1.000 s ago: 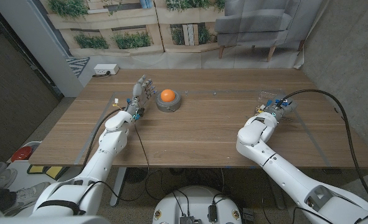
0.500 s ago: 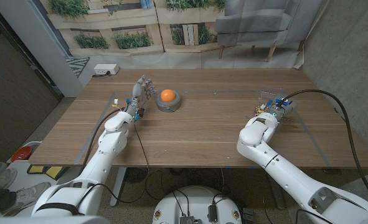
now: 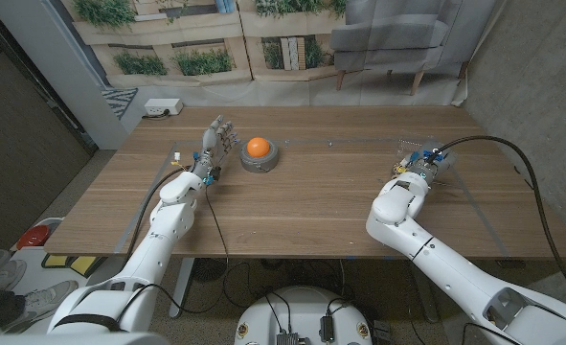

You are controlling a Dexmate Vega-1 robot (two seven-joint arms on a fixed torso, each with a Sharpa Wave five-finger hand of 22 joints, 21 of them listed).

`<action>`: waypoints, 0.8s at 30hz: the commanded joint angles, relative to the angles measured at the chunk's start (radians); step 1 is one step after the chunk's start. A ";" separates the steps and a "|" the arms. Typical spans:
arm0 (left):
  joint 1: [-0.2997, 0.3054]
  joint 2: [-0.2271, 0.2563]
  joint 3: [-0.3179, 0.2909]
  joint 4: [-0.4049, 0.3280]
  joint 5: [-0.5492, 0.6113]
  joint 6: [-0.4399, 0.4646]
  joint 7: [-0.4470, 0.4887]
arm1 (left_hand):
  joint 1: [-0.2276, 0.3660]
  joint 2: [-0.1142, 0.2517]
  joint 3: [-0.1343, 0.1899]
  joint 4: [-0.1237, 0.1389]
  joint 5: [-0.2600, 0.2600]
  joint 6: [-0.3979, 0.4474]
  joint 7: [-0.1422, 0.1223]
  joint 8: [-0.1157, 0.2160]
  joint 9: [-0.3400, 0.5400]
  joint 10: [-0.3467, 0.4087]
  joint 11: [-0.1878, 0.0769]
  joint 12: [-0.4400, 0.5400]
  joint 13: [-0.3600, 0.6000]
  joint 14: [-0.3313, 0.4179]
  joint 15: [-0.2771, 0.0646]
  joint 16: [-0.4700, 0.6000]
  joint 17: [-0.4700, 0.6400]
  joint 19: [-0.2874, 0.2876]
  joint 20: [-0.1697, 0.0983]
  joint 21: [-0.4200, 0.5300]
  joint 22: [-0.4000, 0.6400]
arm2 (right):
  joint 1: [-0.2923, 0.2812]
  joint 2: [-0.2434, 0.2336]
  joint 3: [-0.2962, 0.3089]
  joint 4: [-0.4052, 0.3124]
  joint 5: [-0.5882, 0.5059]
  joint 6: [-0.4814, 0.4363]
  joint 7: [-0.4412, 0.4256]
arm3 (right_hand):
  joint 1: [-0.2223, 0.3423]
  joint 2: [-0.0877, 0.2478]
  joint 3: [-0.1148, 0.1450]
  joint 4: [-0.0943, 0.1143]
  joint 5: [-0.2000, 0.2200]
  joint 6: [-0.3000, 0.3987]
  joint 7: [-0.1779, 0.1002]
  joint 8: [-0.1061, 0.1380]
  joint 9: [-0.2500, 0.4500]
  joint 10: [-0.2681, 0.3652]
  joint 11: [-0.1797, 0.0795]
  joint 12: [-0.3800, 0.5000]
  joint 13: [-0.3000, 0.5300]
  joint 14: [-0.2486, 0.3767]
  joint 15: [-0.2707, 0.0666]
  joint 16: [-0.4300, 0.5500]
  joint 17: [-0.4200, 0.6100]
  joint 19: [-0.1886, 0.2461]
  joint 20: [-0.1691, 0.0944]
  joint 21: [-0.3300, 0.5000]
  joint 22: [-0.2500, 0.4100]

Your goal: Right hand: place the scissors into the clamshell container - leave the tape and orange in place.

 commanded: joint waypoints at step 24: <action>-0.010 -0.001 0.001 0.015 -0.001 -0.004 -0.004 | -0.001 0.109 0.001 0.000 0.006 0.001 0.001 -0.001 0.004 -0.068 -0.001 0.007 0.005 -0.079 0.003 0.007 0.004 0.003 0.007 -0.004 0.005 | 0.001 -0.224 -0.044 -0.189 0.315 0.134 -0.134 | -0.254 0.016 -0.069 0.110 -0.008 -0.209 -0.033 -0.016 0.001 -0.135 0.002 -0.163 -0.109 -0.189 0.014 -0.002 -0.153 -0.082 0.012 -0.094 -0.007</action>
